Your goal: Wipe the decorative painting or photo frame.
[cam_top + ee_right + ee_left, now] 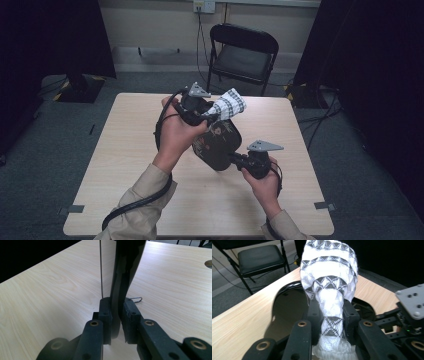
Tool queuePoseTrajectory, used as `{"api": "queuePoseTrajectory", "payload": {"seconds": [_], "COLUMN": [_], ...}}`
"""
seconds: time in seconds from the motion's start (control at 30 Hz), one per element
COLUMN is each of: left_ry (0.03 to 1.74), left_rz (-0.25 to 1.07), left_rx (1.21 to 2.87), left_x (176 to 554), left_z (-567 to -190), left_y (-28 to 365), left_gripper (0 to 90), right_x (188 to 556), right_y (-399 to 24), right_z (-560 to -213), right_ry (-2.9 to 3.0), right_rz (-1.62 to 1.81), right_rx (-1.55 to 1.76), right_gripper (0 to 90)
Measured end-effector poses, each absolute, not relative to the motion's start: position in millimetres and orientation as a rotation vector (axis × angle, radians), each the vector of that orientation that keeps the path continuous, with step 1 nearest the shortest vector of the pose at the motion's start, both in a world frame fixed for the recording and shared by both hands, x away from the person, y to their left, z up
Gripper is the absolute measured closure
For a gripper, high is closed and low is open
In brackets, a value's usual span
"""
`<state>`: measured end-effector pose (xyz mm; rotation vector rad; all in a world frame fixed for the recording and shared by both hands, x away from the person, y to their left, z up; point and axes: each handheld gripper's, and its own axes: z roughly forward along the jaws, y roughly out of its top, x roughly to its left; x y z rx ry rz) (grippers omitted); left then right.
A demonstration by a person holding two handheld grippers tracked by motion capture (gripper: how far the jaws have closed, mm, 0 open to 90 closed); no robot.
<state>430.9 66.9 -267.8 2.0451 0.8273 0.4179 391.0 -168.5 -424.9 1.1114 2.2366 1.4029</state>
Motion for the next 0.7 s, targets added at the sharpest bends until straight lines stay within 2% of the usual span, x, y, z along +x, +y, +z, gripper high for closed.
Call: {"api": "queuePoseTrajectory", "payload": {"seconds": [0.7], "left_ry": [0.972], "left_rz": [0.477], "left_rx": [2.004], "left_x": [443], "left_z": [-272], "left_y": [92], "left_gripper": [73.8], "right_x": [390], "right_y": [-173], "right_z": [-423], "right_ry": [2.248], "right_rz": [1.388], "right_rx": [1.103], "right_gripper": [79.5]}}
